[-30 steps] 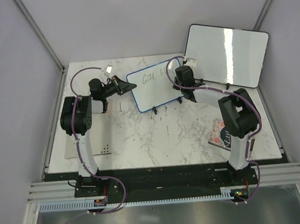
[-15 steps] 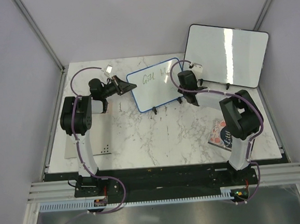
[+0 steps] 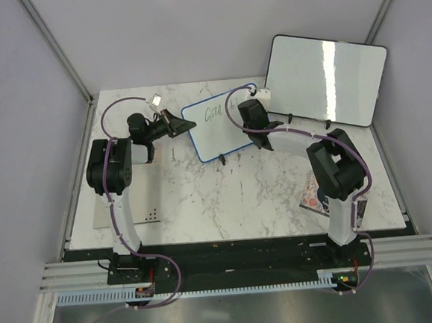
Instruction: Erase the whiteboard
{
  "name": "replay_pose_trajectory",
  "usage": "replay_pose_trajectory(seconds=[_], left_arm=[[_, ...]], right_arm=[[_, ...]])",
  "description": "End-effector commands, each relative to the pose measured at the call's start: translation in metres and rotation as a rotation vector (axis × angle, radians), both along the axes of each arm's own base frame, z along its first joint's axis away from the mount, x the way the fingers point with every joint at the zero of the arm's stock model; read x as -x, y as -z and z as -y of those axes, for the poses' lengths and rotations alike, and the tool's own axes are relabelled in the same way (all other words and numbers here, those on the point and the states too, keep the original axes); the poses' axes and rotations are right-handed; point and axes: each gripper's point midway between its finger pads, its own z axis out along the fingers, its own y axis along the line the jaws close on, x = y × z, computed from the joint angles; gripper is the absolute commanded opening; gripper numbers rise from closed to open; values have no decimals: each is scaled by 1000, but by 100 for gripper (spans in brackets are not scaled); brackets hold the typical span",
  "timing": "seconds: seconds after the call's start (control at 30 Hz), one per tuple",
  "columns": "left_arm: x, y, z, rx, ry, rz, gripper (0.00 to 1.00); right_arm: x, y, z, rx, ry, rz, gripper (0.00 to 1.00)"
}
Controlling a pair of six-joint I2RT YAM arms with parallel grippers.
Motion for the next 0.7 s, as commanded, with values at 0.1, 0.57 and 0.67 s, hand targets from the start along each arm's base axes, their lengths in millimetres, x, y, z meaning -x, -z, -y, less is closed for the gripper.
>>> replay_pose_trajectory(seconds=[0.1,0.57,0.67], left_arm=[[38,8,26,-44,187,34,2],[38,7,26,-57,190,38,2],[38,8,26,-61,190,36,2]], right_arm=[[33,54,-108,-134,-336,-162,0],[-42,11,-4,-55,-148,-67,0],[-58,-4,7,-27,-152,-37,0]])
